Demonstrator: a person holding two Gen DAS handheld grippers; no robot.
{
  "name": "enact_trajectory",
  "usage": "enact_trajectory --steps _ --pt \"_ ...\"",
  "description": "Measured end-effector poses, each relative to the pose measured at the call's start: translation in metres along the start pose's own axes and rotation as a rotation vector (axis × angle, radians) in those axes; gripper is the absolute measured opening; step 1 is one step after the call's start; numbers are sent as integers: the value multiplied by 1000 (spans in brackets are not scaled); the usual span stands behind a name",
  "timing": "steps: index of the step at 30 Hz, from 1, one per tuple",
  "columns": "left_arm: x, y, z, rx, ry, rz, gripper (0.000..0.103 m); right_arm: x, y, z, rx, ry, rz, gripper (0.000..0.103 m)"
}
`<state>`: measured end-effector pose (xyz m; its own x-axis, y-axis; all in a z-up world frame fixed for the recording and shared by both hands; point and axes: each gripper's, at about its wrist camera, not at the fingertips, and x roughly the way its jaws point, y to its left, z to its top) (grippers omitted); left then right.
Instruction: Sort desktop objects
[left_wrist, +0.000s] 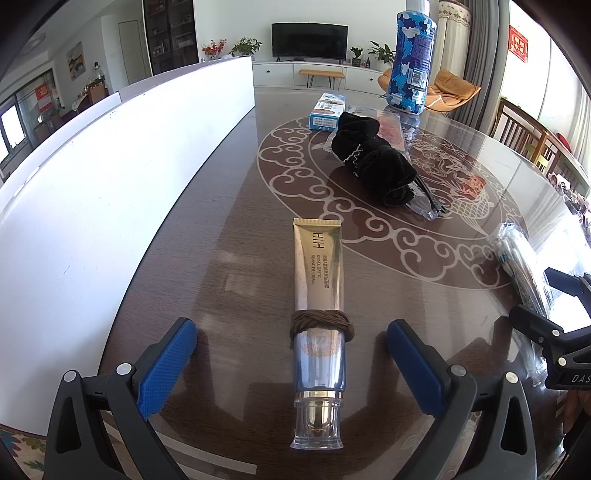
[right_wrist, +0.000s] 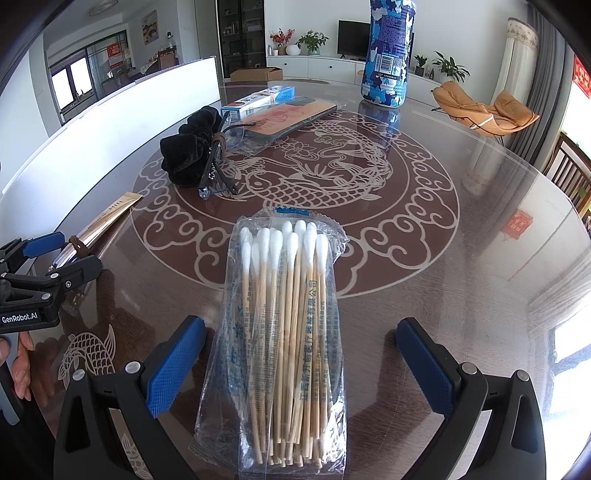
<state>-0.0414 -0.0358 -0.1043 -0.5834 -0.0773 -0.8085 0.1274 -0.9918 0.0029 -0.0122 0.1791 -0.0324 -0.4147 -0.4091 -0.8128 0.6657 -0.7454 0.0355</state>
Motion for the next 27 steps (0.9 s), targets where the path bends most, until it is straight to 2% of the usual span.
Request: enact_trajectory --steps 27 --pt "0 0 0 0 9 -2 103 0 0 0 -4 1 1 103"
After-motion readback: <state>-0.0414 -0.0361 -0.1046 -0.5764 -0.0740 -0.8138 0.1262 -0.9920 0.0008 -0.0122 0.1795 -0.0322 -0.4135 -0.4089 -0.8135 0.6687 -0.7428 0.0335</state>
